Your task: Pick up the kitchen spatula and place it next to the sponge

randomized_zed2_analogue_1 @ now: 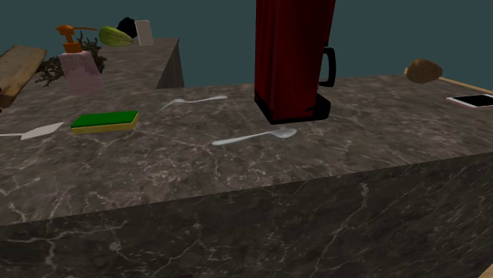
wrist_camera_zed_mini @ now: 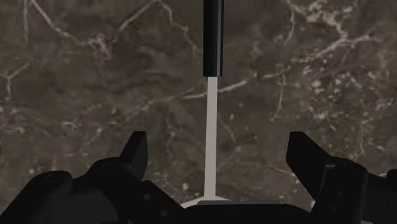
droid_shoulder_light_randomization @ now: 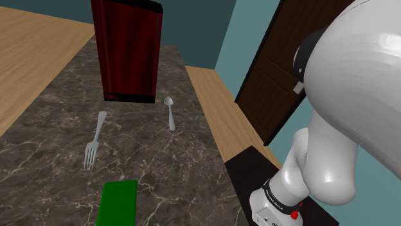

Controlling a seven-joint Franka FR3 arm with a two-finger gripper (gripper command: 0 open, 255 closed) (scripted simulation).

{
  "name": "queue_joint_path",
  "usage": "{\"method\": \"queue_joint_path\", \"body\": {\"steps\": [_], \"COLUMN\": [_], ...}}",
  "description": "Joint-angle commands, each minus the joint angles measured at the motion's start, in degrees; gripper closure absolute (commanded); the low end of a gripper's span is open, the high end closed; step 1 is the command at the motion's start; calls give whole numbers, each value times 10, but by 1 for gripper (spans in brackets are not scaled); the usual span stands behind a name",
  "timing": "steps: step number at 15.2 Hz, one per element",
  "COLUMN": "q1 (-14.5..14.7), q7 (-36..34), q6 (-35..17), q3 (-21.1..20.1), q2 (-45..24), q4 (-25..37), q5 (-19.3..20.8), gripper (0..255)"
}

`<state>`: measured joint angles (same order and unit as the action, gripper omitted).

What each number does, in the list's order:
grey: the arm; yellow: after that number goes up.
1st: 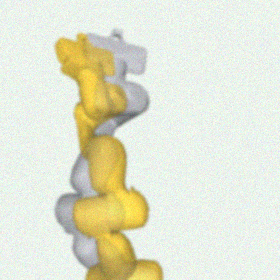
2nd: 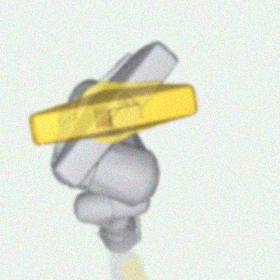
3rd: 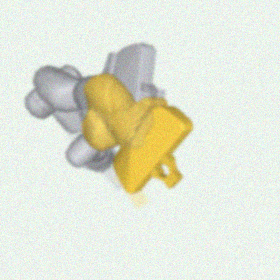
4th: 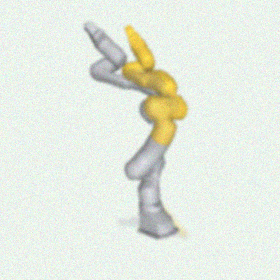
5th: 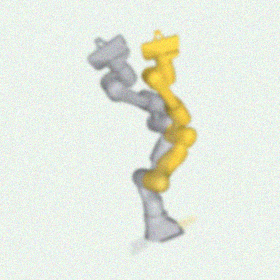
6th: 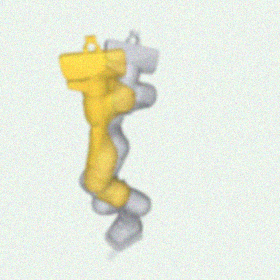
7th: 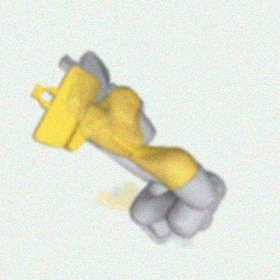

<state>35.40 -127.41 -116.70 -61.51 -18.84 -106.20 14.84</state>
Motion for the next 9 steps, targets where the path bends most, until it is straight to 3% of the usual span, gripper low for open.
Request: {"method": "queue_joint_path", "body": {"steps": [1, 9], "q1": [-10, -13], "q7": [11, 15], "q6": [29, 42], "q3": [-10, -13], "q2": [14, 20], "q4": [21, 31], "q5": [-16, -22], "gripper": [0, 0]}}
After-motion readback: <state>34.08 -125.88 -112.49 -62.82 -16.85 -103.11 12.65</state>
